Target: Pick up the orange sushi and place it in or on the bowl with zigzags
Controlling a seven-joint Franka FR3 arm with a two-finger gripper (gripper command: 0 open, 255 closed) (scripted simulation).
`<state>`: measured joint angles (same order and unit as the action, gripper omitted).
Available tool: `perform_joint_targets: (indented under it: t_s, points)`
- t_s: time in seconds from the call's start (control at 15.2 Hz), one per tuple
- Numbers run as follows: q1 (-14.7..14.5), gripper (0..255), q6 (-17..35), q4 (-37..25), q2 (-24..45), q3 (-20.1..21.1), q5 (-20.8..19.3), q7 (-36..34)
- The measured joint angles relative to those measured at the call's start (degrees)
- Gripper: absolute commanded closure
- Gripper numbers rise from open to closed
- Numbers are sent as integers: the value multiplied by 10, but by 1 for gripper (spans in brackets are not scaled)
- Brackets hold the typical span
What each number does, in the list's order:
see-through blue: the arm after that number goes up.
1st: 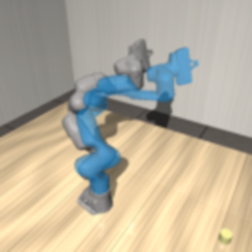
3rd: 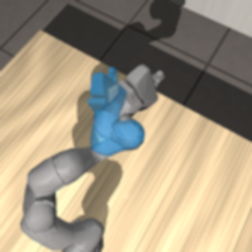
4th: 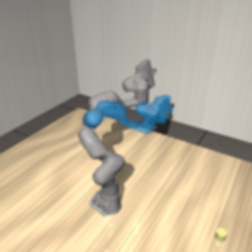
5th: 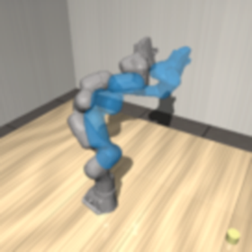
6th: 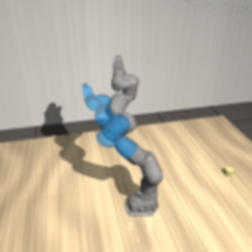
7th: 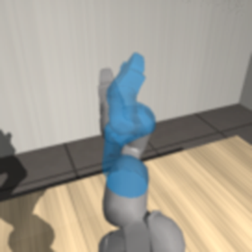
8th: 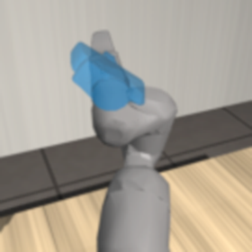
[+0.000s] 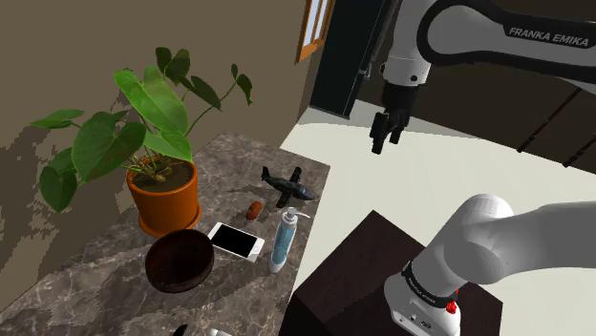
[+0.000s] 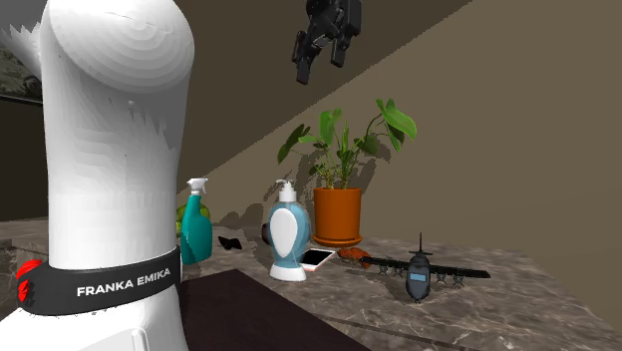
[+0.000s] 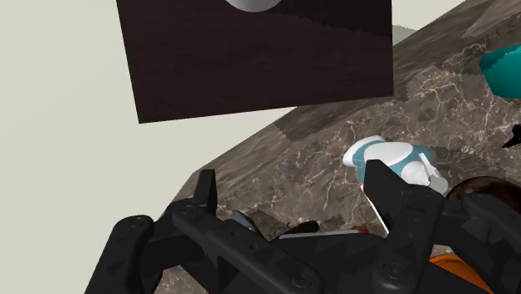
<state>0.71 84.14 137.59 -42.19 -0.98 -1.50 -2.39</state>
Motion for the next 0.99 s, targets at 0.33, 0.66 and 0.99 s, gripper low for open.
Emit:
perform_joint_targets:
  t_s: [0.33,0.66,0.99]
  points:
    - [0,0,53,32,19,29,24,-57]
    - [2,0,152,59,83,72,55,-145]
    - [4,0,245,65,162,113,75,-234]
